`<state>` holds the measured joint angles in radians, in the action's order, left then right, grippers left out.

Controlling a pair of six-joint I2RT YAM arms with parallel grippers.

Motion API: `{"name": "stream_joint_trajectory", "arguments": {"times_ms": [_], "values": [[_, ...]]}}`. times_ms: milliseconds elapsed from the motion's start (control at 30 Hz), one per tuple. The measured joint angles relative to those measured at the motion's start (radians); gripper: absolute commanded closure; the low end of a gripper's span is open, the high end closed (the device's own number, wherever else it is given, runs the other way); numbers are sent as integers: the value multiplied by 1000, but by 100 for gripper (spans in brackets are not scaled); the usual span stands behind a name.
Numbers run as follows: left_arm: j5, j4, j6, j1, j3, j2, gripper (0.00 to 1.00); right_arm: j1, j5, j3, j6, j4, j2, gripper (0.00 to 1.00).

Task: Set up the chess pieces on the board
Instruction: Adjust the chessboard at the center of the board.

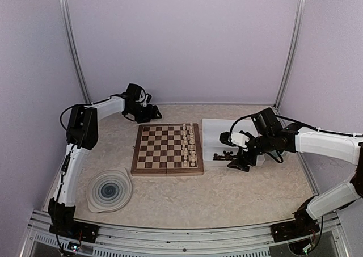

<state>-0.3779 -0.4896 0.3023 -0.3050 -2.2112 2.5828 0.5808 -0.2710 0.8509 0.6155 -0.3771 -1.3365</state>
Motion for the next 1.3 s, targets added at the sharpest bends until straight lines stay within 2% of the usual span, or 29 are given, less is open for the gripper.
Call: {"name": "stream_joint_trajectory", "arguments": {"times_ms": [233,567,833,933,1067,1133,1300], "values": [[-44,-50,-107,-10,24,-16,22,0,4,3,12,-11,2,8],[-40,-4,-175,-47,530,-332,23,2,8,3,26,-14,2,8],[-9,9,-194,-119,756,-483,26,1,11,3,15,10,2,11],[9,6,-190,-140,821,-532,26,-13,13,3,-1,16,2,17],[54,-16,-172,-140,871,-596,26,-71,13,31,-40,15,-18,35],[84,-16,-165,-139,874,-639,26,-103,13,62,-57,11,-44,47],[181,73,-156,-171,859,-823,27,-190,3,166,-107,-23,-150,63]]}}
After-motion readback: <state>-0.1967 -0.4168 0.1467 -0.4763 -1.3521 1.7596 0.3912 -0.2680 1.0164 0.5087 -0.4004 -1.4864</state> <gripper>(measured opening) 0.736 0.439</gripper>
